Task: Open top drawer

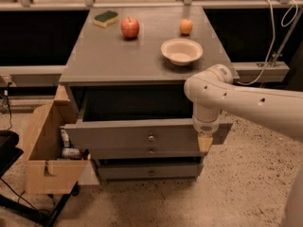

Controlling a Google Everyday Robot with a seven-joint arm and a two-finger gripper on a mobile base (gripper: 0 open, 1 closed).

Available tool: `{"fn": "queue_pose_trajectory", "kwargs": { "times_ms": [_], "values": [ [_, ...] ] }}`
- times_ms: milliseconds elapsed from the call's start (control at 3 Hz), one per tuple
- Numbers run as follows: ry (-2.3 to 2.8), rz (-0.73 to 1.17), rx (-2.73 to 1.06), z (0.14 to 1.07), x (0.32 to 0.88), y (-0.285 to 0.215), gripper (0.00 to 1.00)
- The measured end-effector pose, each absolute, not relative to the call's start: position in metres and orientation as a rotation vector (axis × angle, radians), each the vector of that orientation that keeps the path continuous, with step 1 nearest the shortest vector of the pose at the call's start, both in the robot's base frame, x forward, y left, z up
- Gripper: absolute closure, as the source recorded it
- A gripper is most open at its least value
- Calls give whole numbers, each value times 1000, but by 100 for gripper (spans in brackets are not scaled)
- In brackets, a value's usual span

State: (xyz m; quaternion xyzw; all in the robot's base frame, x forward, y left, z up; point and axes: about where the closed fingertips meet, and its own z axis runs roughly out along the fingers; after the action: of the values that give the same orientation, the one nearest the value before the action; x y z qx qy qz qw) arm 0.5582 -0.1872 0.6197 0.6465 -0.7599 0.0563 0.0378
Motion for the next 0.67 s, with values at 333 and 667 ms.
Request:
{"fn": "queue_pose_trajectory", "kwargs": {
  "times_ms": [333,667],
  "values": [
    [-2339,173,1966,624,551,-186,66],
    [-2360,173,1915,637,533,-184,89]
  ]
}}
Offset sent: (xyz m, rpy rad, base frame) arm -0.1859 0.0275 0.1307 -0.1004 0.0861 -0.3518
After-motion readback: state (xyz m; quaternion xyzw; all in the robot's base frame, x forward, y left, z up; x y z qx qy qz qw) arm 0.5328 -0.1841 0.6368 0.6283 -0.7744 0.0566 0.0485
